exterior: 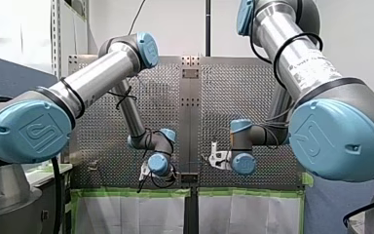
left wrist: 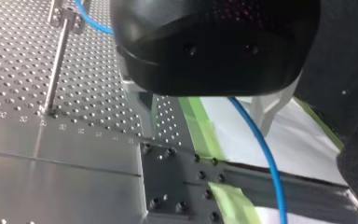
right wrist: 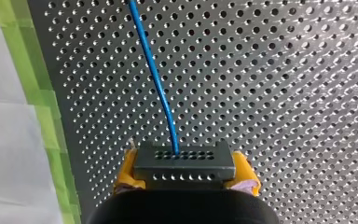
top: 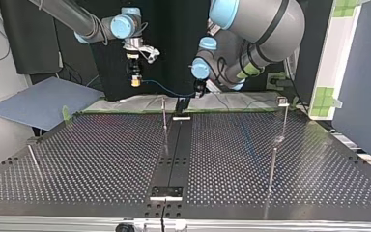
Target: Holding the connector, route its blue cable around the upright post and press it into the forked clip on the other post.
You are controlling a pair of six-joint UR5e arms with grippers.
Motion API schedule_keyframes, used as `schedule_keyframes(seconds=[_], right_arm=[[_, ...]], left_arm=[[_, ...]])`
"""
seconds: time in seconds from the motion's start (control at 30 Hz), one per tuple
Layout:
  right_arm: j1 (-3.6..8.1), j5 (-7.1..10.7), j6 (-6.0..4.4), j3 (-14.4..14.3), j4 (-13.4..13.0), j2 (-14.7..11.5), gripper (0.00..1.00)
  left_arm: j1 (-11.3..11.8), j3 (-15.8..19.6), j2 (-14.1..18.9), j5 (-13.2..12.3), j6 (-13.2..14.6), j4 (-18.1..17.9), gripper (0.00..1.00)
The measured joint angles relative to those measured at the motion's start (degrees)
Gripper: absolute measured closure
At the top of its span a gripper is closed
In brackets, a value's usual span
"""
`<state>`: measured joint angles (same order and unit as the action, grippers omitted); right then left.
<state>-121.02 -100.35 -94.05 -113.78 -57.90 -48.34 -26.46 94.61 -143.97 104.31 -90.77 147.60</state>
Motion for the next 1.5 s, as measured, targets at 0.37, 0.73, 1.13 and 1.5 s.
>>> schedule_keyframes(seconds=[0.37, 0.73, 1.13, 1.5], right_arm=[[-0.13, -0.41, 0.2, -1.11, -0.22, 0.3, 1.0], [-0.54, -1.04, 0.36, -1.55, -1.1, 1.38, 1.0], [0.15, -1.48, 0.68, -1.55, -5.36, 7.45, 1.0], [0.83, -1.1, 0.75, -0.55, -6.18, 8.22, 1.0]], left_arm=[[-0.17, 2.9, 0.01, -1.22, -5.91, -5.11, 0.0], [-0.69, 3.18, 0.01, 0.35, -9.25, -10.08, 0.0], [-0.83, 3.19, 0.01, 0.44, -9.7, -11.25, 0.0], [-1.24, 3.2, -0.01, 0.49, -9.62, -12.72, 0.0]])
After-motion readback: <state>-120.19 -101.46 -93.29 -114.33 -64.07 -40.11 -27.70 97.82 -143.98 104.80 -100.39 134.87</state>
